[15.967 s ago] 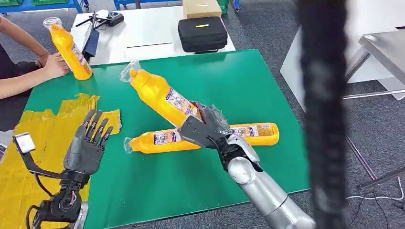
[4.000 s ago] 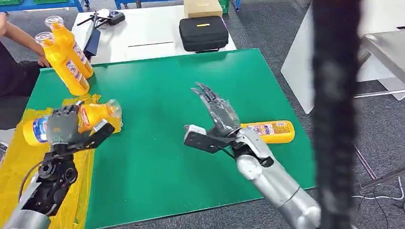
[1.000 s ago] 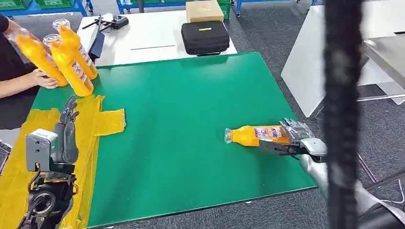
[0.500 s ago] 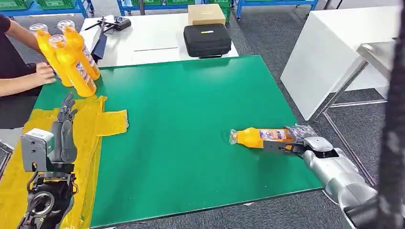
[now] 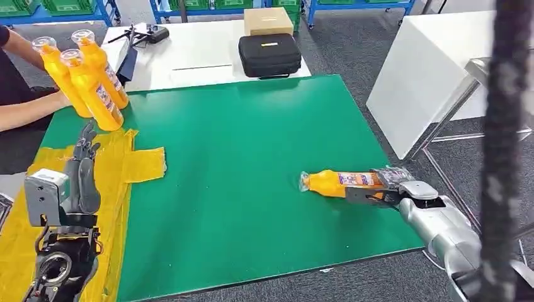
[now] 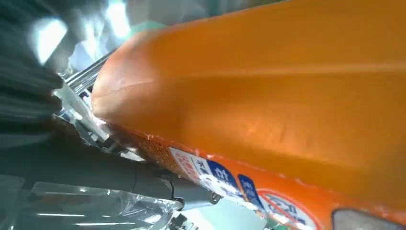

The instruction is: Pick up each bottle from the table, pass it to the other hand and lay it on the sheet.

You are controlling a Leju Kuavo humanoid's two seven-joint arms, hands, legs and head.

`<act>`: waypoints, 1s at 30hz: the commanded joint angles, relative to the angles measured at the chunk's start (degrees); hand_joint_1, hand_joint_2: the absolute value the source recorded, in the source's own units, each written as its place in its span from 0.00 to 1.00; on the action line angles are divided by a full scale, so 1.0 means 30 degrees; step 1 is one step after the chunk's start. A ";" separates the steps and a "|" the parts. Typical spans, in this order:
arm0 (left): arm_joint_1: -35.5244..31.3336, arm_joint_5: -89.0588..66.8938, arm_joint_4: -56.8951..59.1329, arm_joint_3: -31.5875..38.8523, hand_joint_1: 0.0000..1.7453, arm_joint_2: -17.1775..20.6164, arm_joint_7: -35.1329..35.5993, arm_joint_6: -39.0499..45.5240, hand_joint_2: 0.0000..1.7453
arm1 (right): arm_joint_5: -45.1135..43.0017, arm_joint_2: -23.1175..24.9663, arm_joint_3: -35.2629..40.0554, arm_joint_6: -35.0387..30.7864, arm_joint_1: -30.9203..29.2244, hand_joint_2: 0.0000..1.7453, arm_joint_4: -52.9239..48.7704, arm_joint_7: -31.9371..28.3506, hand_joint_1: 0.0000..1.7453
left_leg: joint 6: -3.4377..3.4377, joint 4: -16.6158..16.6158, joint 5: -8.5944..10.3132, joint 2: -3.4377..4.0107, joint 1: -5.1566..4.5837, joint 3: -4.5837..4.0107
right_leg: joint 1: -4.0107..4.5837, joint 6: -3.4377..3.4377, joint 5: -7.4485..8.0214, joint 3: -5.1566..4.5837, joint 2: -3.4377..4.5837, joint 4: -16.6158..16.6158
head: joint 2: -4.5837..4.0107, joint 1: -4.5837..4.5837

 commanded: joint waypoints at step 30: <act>-0.1578 1.1703 0.1819 -0.2636 0.00 -0.3207 0.3801 -0.3839 1.00 | -1.5925 0.6874 -0.3546 0.0548 0.1786 1.00 -0.9693 -0.1393 1.00 | -0.0028 0.0019 0.0141 0.0099 -0.0014 -0.0677 | -0.0020 -0.0017 0.0136 -0.0494 0.0066 0.0144 | 0.0000 -0.0022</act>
